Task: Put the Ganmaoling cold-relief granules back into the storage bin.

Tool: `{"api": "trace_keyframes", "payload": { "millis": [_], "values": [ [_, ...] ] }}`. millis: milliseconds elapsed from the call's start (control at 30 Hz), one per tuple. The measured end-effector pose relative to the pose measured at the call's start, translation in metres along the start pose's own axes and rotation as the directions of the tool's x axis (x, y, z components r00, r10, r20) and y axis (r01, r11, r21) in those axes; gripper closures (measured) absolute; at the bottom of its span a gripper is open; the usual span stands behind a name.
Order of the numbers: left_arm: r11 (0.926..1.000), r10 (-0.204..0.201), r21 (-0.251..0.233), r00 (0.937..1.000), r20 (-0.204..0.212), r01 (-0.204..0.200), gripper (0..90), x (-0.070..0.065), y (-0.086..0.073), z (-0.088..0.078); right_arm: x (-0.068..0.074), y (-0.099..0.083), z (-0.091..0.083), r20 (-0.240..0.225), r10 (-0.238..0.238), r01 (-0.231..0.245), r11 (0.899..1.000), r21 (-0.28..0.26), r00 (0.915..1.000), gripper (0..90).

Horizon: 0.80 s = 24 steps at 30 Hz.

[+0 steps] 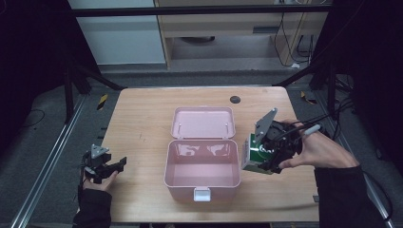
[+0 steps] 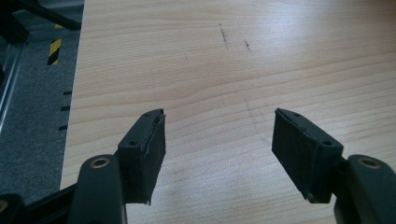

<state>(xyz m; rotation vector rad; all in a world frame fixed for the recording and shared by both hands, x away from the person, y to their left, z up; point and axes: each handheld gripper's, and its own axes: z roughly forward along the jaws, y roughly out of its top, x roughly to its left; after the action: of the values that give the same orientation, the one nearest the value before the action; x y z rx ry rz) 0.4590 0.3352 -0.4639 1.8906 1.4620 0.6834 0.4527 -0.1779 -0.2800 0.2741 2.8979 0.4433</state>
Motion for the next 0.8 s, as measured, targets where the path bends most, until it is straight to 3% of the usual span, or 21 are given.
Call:
{"api": "trace_keyframes", "payload": {
  "millis": [333,800],
  "values": [
    [1.0,0.0,0.0,1.0,0.001,0.0,34.4,0.0,0.0,0.0,0.001,0.018,-0.002,-0.012,-0.013,0.013,1.0,-0.002,0.9999,16.1],
    [1.0,0.0,0.0,1.0,0.001,0.0,34.4,0.0,0.0,0.0,0.005,0.054,0.003,-0.039,-0.082,0.081,0.996,-0.025,0.9958,16.1]
  ]
}}
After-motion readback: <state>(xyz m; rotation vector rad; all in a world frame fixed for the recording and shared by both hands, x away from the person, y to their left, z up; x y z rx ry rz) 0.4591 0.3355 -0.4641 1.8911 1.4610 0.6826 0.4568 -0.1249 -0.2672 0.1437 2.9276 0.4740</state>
